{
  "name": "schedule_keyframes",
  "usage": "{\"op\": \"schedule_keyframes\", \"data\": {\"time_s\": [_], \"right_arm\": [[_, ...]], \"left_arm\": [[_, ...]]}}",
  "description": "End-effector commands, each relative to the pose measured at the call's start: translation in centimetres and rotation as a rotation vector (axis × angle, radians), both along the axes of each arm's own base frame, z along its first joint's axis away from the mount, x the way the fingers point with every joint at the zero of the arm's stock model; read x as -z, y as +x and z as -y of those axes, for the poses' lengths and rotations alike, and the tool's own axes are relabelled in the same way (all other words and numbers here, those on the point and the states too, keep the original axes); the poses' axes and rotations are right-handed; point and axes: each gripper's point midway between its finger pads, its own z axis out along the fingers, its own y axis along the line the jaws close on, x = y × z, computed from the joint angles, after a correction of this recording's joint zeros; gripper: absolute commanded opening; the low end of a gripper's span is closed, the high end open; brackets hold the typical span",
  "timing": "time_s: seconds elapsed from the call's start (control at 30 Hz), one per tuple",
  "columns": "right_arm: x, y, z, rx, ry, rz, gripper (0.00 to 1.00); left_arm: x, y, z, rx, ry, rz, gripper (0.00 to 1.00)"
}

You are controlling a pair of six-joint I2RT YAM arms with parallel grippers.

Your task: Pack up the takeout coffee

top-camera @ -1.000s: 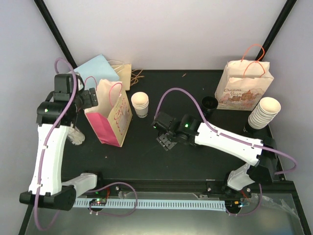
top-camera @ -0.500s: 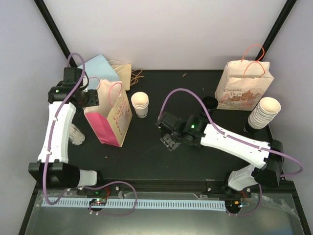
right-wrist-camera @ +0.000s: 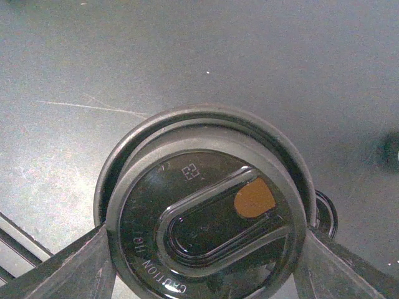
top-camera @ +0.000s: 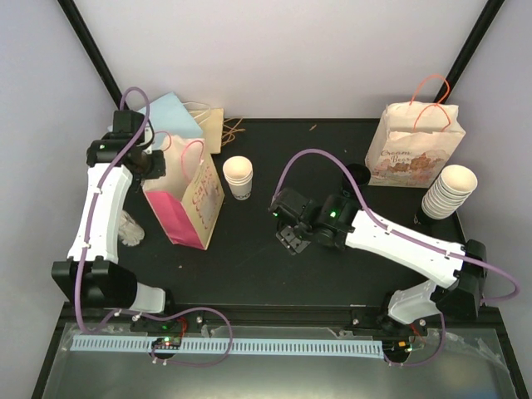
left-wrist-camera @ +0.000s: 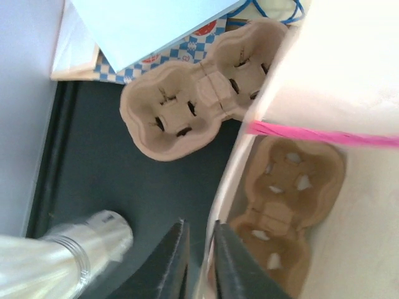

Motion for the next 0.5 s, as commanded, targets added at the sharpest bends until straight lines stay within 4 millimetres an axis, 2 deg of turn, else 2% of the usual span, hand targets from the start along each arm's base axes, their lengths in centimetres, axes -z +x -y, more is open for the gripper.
{"op": "schedule_keyframes", "data": {"time_s": [0.0,0.07,0.23,0.47], "right_arm": [[-0.9,0.4,0.9,0.014,0.001,0.031,0.66],[-0.9,0.4,1.0,0.017,0.0,0.031,0.65],[-1.2,0.6,1.4,0.024,0.003,0.04,0.65],[-1.6,0.8,2.1,0.045,0.013,0.048,0.65]], "left_arm": [[-3.6,-0.6,-0.8,-0.024,0.036,0.091,0.07],[-5.2,-1.2,-0.8,-0.024,0.043,0.141,0.02],[-10.4,-3.2,-0.7,-0.024,0.055,0.32,0.02],[-17.7,-6.4,2.2,0.065,-0.072,0.577,0.01]]}}
